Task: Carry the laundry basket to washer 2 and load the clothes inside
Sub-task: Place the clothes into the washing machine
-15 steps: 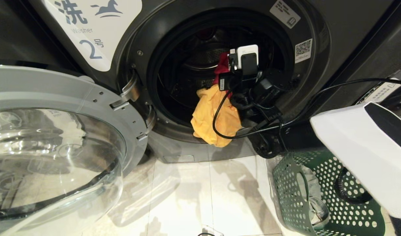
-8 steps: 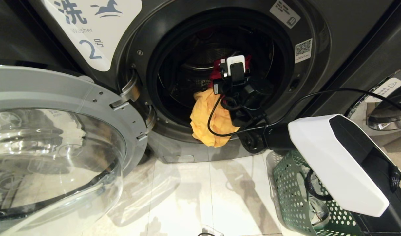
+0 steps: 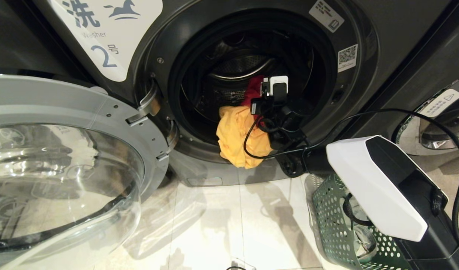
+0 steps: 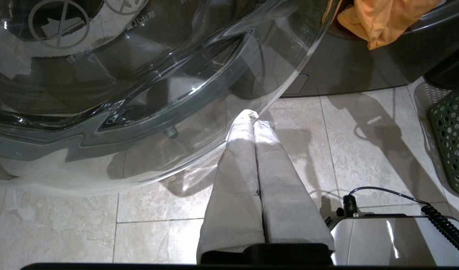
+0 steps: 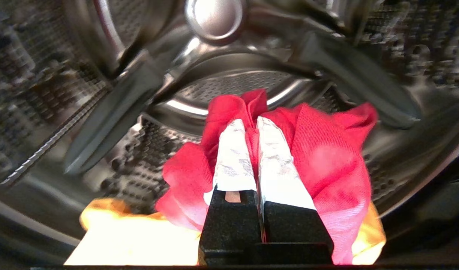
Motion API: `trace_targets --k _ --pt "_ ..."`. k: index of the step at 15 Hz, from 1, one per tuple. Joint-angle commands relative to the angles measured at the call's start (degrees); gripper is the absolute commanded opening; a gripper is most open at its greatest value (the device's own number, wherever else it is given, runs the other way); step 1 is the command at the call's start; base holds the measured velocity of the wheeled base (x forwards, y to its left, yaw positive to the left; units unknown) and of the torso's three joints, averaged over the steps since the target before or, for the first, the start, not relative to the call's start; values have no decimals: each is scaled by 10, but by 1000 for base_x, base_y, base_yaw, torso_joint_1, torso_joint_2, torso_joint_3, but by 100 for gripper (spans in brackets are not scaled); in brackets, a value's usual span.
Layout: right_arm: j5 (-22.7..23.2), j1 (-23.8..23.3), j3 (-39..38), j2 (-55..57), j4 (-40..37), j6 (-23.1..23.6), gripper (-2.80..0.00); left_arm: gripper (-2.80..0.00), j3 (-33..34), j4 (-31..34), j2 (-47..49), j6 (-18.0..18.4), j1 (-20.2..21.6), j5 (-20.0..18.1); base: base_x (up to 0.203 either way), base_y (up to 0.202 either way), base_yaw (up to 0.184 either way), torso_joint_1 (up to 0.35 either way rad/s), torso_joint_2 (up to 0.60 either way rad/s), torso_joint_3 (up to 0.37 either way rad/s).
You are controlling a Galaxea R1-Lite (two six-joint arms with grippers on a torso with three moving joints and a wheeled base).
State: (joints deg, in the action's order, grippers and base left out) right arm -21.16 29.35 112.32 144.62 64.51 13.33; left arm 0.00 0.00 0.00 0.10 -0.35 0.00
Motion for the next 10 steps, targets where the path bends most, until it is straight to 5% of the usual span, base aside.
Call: trace_targets --k 1,10 --pt "1 -4 0 -23 -6 -6 -280 -280 0 0 0 0 1 0 0 0 0 0 0 0" --pt "2 -4 -1 -47 -89 -18 -280 -280 0 0 0 0 0 0 0 0 0 0 0 0"
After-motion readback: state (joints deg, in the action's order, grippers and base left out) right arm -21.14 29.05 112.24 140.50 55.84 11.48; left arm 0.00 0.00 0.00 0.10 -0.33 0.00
